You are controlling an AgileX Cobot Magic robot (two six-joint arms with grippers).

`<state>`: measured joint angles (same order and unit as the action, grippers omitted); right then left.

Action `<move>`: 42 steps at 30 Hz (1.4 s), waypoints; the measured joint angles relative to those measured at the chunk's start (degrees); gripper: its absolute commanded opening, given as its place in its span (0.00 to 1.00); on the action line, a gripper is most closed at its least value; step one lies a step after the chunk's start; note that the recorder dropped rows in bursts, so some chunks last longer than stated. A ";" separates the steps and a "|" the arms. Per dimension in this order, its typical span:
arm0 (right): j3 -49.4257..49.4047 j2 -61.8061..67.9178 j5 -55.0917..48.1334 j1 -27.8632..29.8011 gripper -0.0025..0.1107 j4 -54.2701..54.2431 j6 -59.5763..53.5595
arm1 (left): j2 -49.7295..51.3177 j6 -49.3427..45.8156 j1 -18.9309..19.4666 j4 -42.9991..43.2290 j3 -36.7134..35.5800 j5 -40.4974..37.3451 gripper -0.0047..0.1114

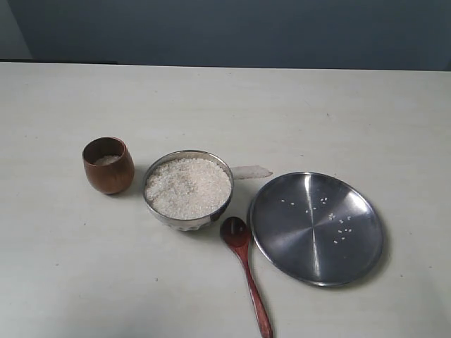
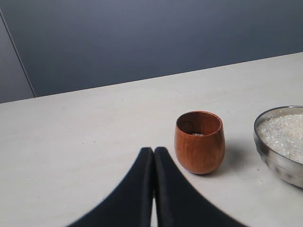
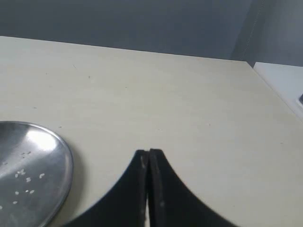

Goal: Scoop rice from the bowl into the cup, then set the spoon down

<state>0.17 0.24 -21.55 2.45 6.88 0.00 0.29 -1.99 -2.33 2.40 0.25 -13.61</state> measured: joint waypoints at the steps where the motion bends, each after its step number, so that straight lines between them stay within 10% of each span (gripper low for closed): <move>1: 0.00 0.00 0.00 0.00 0.02 0.00 0.00 | 0.00 0.00 0.00 0.00 0.00 0.00 0.04; 23: -0.02 0.00 16.45 0.00 0.02 0.78 0.00 | 0.00 0.00 0.00 -0.49 0.00 0.42 0.04; 42: -0.02 0.00 35.19 0.00 0.02 -50.93 1.21 | 0.00 3.25 0.00 -30.64 0.00 16.53 0.04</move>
<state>0.14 0.24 13.64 2.45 -44.05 1.21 0.29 1.25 -2.33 -28.24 0.25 2.92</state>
